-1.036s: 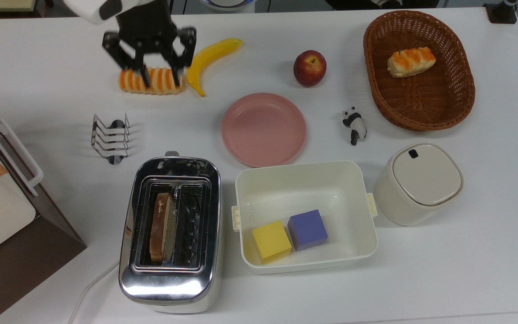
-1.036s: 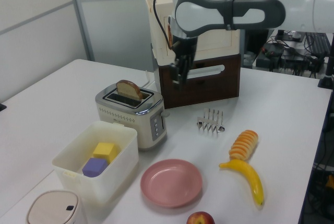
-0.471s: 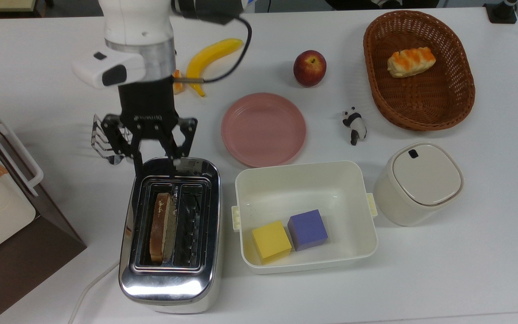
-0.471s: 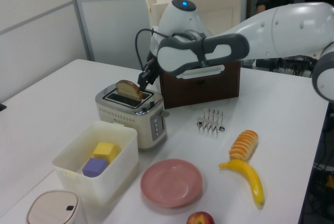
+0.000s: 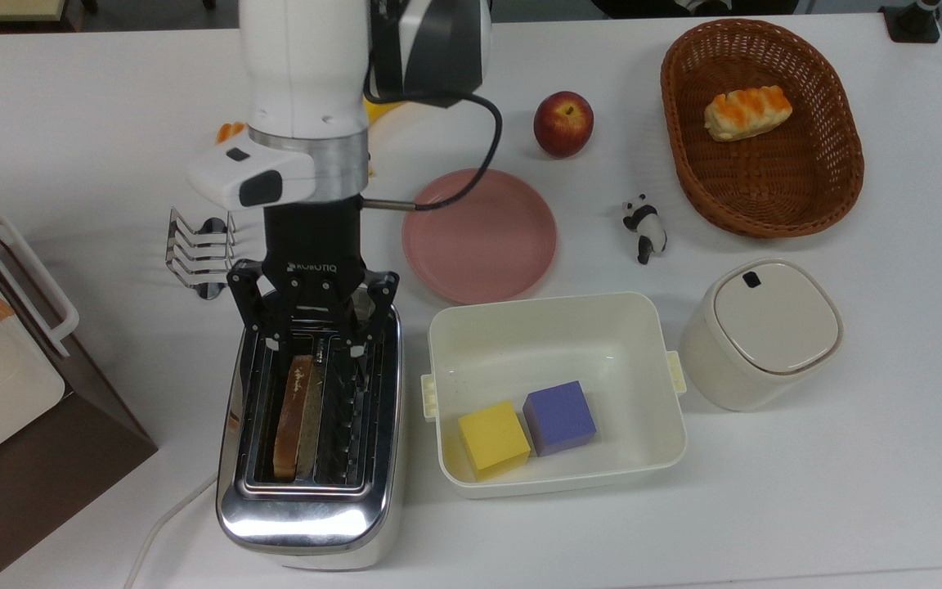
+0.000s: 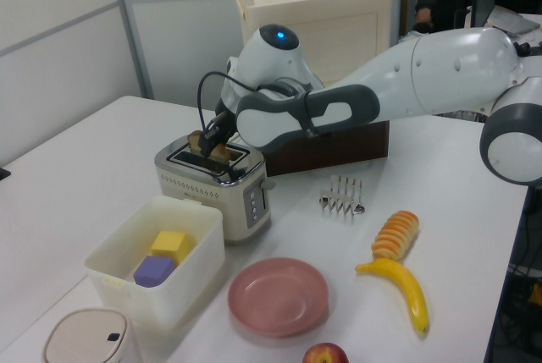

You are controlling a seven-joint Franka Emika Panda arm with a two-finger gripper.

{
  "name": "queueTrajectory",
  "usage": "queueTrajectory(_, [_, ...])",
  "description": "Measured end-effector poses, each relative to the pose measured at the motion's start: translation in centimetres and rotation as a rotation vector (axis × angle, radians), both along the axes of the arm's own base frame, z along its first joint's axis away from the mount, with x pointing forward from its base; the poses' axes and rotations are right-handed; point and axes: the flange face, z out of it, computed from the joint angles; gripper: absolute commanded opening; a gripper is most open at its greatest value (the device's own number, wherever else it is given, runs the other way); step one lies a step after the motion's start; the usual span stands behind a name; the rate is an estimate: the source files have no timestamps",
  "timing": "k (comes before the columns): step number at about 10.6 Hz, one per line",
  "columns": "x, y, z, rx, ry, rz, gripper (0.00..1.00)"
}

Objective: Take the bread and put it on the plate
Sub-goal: 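Lower the gripper and close it on the toast slice's crust, then lift the toast slice straight up out of the toaster slot, then carry the toast over the pink plate and lower it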

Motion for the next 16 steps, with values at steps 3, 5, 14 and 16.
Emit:
queueTrajectory(3, [0.2, -0.1, 0.0, -0.032, -0.011, -0.009, 0.0])
queueTrajectory(5, [0.2, -0.9, 1.0, -0.041, -0.03, -0.019, 0.0])
queueTrajectory(14, [-5.2, -1.8, 16.3, 0.171, -0.123, -0.139, 0.0])
queueTrajectory(16, [-8.2, -1.2, 17.6, 0.273, 0.071, -0.119, 0.0])
